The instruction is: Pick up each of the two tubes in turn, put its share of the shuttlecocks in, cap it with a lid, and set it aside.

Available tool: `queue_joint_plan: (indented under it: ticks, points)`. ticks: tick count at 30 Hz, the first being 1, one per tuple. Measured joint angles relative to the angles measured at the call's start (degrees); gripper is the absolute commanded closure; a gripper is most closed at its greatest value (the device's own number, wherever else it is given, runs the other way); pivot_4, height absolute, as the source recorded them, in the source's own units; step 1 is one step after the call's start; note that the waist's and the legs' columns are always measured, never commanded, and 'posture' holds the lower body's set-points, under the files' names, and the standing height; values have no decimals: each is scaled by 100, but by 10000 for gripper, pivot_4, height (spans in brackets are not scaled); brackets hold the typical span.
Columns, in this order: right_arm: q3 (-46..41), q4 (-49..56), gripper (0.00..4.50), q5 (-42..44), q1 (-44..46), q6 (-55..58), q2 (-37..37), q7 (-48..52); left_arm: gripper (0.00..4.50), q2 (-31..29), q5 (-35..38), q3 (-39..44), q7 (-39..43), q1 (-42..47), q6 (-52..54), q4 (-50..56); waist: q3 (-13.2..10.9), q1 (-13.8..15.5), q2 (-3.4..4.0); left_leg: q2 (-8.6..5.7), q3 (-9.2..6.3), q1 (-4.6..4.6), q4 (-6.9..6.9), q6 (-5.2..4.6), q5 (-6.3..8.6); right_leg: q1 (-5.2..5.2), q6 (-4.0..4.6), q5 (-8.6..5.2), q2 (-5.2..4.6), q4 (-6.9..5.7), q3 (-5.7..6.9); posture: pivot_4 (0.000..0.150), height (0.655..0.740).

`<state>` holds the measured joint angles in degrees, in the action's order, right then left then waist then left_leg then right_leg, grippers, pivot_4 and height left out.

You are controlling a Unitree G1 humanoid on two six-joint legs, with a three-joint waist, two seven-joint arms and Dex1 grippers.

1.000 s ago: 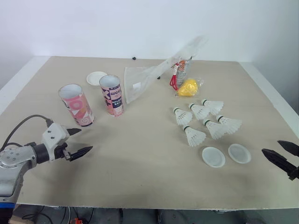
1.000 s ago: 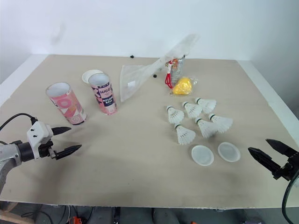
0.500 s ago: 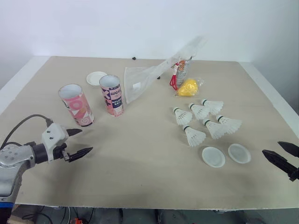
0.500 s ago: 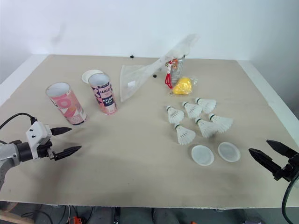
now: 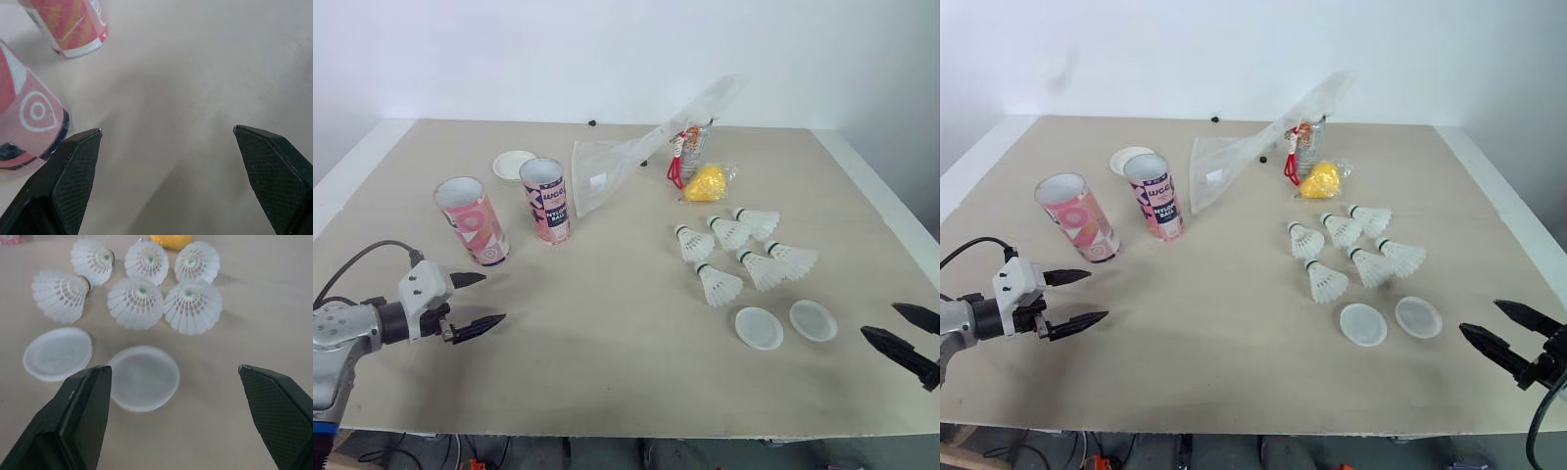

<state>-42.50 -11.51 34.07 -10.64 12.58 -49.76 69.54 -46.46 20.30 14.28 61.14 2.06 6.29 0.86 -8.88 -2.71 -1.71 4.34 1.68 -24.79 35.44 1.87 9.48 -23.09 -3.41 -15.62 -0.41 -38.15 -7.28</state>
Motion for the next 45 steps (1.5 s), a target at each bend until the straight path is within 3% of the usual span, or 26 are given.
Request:
queue_joint_plan:
  ticks: [5,12,17,19,26,35,40,45]
  points:
    - [514,1168,563,570,918,812,2,-483,0,573,-13,31,-798,-45,43,332,0,-18,12,3,-1,4,0,0,0,4,-3,6,11,-4,-9,1500,7400]
    - [2559,2052,563,731,2769,1404,689,-850,0,1856,-7,105,-2509,-565,552,1494,-4,6,4,5,-8,-11,5,-1,-1,-1,-34,22,22,-4,-11,1500,7400]
    - [3503,1588,563,541,3809,1366,1214,-553,0,2509,-23,112,-3443,-881,939,2091,-4,34,4,0,-15,-27,11,-3,-2,-3,-29,25,22,-4,-11,1500,7400]
    - [4051,854,563,194,4341,1091,1454,-103,0,3038,-138,74,-4162,-949,1059,2445,-5,26,0,-5,-17,-32,17,-3,-2,-2,-16,37,21,-3,-12,1500,7400]
    - [4717,-203,563,-555,4623,72,1896,733,0,3643,-687,168,-5534,-1054,1211,2666,-5,9,0,-4,-21,-28,17,-2,-3,-3,-11,42,27,-6,-10,1500,7400]
    - [4885,-953,563,-1126,5125,-874,2221,893,0,3664,-652,272,-5620,-731,1027,2129,-5,2,0,-4,-18,-28,25,-3,-9,-5,-21,50,26,-6,-11,1500,7400]
    - [4888,-1237,563,-1253,5268,-984,2444,821,0,3115,-230,383,-4930,15,1054,1284,-5,3,-1,-2,-19,-32,22,-2,-10,-13,-12,54,29,-9,-8,1500,7400]
    - [4875,-1251,563,-1309,5365,-988,2476,682,0,2971,-100,352,-4604,314,1113,949,-5,5,-1,-3,-18,-33,10,-1,-9,-15,-8,51,29,-8,-9,1500,7400]
